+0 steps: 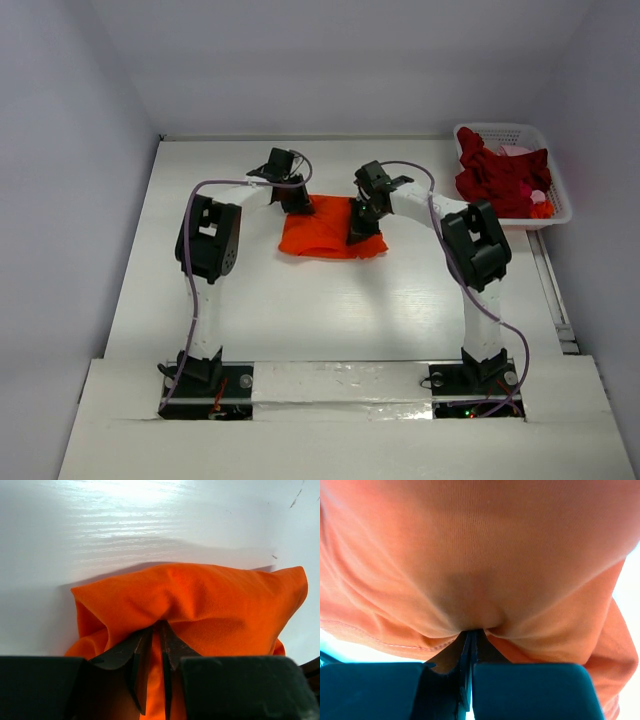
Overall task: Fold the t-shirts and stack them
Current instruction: Smooth out wrinkles on the folded tshirt
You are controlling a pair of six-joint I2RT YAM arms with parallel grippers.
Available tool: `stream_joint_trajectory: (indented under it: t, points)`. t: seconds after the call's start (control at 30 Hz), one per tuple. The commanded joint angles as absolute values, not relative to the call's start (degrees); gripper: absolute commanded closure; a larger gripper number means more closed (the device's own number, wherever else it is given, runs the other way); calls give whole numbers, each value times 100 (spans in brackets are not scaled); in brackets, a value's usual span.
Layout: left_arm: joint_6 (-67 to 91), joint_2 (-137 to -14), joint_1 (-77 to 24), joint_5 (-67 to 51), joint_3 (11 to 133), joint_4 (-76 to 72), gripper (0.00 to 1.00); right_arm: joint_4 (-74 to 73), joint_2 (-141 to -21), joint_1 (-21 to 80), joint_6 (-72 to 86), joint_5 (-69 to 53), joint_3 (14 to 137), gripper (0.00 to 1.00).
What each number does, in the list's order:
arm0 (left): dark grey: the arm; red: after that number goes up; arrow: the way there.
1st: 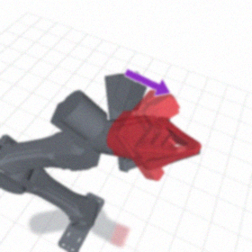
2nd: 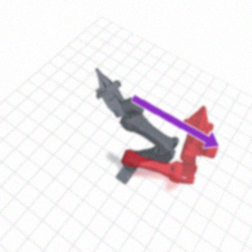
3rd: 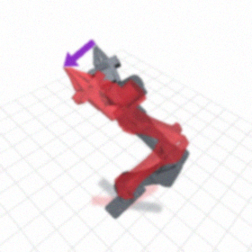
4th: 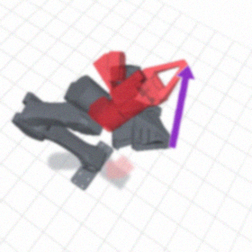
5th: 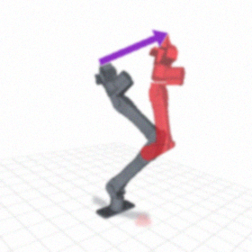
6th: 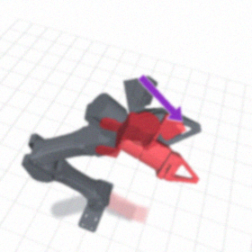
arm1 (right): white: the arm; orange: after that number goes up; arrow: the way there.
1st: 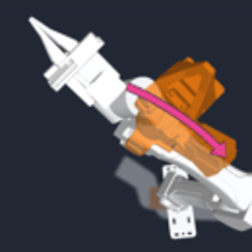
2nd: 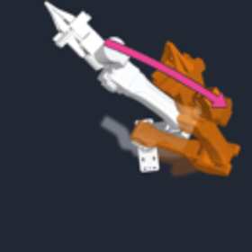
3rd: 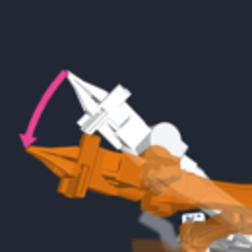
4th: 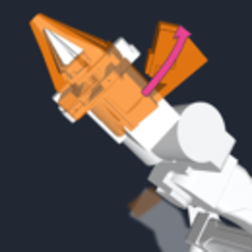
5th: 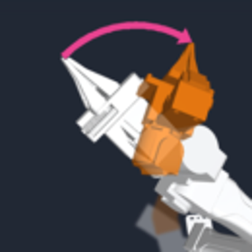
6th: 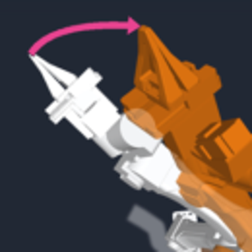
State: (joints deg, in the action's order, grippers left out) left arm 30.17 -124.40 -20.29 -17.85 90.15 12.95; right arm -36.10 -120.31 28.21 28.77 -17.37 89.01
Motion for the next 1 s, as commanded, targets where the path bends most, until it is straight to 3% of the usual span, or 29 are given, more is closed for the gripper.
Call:
stream_joint_trajectory:
  t: [0.0,0.47,0.63,0.73,0.83,0.9,0.97]
  points:
    - [2936,-12349,-2031,-1521,8666,1942,88,-3296,-11611,2848,3014,-1556,8798,100]
    - [2883,-12120,-1784,-1564,8569,1951,87,-3199,-11329,2795,3120,-1415,8394,100]
    - [2848,-12024,-1784,-1573,8648,1977,81,-3129,-11285,2795,3120,-1415,8271,100]
    - [2778,-12050,-1784,-1573,8754,2030,67,-3103,-11303,2795,3129,-1433,8244,100]
    - [2751,-12041,-1784,-1547,8806,2030,37,-3085,-11312,2795,3146,-1485,8253,100]
    - [2742,-11997,-1784,-1521,8859,2039,2,-3085,-11312,2795,3146,-1477,8253,100]
    - [2733,-11901,-1784,-1512,8903,2048,1,-3085,-11311,2795,3146,-1477,8253,100]
